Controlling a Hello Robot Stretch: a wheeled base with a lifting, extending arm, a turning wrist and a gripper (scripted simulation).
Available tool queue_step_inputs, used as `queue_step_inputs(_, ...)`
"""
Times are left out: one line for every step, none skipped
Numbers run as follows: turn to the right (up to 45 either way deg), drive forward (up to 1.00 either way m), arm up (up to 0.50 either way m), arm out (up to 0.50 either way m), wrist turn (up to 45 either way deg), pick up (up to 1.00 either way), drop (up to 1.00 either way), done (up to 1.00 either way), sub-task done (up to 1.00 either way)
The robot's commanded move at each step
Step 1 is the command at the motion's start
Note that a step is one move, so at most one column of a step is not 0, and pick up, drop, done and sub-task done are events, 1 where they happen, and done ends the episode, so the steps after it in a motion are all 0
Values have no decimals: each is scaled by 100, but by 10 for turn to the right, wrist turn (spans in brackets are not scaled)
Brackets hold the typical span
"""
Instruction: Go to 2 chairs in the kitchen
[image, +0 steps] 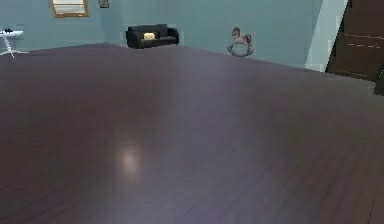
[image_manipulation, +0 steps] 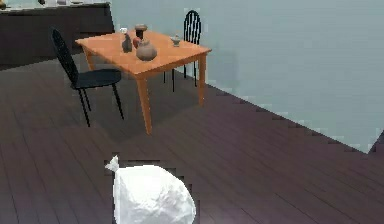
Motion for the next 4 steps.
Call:
queue_step_inputs(0,40,0,0,0,0,0,0,0)
queue_step_inputs(450,0,0,0,0,0,0,0,0)
queue_step_inputs(0,80,0,0,0,0,0,0,0)
queue_step_inputs(390,0,0,0,0,0,0,0,0)
